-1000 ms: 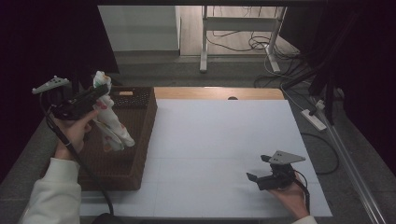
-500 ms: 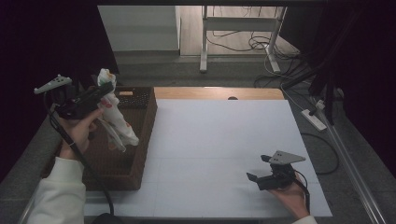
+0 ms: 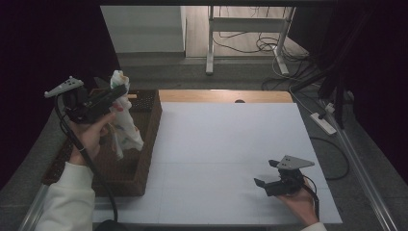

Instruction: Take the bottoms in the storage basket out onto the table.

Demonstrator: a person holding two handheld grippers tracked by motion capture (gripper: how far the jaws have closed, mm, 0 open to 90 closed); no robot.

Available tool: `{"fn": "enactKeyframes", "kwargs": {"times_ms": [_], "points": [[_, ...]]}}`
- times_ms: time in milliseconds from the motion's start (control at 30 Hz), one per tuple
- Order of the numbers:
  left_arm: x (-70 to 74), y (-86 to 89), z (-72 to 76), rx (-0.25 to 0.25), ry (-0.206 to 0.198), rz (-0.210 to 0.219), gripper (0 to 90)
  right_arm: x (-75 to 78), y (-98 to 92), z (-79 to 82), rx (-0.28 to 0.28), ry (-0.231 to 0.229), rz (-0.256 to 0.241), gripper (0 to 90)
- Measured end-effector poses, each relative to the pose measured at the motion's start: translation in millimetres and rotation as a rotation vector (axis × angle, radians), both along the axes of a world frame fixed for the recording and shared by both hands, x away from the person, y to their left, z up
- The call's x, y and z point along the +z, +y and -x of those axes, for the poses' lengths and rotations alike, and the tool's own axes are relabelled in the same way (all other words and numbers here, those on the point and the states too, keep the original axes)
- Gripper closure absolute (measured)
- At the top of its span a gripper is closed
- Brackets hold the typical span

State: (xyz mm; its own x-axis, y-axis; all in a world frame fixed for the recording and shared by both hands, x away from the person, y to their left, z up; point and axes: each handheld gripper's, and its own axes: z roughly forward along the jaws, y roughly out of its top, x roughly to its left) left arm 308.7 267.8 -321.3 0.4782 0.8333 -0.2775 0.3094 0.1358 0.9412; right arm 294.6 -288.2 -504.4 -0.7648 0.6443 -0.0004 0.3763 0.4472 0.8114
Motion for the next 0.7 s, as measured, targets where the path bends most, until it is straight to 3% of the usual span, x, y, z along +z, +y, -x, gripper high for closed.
{"fn": "enactKeyframes", "kwargs": {"times_ms": [700], "points": [[15.0, -29.8, 1.1, -0.071, -0.047, 0.016, 80.5, -0.1, -0.5, 0.0, -0.002, 0.0, 0.002, 8.2]]}}
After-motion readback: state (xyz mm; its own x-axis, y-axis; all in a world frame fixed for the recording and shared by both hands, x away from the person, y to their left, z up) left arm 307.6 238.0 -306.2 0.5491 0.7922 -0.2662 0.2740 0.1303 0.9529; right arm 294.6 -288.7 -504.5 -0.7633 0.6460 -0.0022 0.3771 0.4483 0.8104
